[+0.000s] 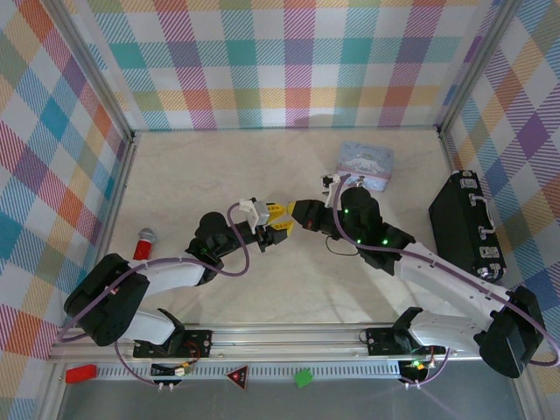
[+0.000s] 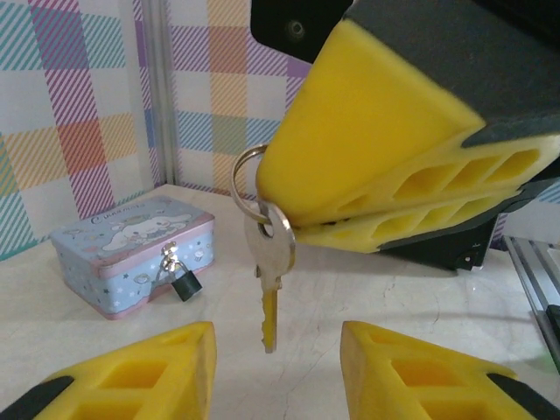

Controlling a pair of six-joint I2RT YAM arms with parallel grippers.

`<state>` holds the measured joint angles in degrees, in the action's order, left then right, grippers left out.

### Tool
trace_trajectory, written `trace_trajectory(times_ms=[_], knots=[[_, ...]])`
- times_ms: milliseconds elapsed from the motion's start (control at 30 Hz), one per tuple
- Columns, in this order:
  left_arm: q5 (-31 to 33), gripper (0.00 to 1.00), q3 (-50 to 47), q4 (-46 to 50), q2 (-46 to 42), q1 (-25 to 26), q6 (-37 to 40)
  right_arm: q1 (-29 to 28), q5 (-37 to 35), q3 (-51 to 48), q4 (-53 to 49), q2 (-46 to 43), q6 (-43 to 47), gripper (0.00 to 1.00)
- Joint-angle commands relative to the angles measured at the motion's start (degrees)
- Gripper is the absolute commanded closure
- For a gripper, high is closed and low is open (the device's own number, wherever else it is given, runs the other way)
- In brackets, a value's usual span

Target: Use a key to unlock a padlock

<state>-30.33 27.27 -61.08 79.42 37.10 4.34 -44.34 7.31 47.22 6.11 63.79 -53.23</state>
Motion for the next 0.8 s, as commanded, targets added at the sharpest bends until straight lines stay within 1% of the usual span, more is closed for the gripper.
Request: trace_trajectory(times_ms=[0, 100, 200, 433, 767], knots=[[0.2, 0.62, 1.1, 0.7, -1.8, 0.2, 1.6, -0.6, -0.5, -0.2, 2.1, -0.2, -0.5, 1.00], [-0.3, 0.67, 1.2, 1.1, -2.1, 0.2, 1.8, -0.7, -0.5, -0.4, 2.8, 0.0, -0.7, 1.00], [0.7, 0.71, 1.0, 1.3, -2.8, 0.2, 2.1, -1.0, -0.8, -0.5, 2.8, 0.1, -0.9, 1.00], [1.0, 0.72, 0.9, 1.6, -3.1, 0.2, 2.6, -1.4, -1.3, -0.6, 3.1, 0.4, -1.0, 1.00], [1.6, 0.83, 1.1, 1.5, -3.5, 0.2, 2.4, -1.6, -2.3, -1.0, 3.8, 0.4, -1.3, 1.00]])
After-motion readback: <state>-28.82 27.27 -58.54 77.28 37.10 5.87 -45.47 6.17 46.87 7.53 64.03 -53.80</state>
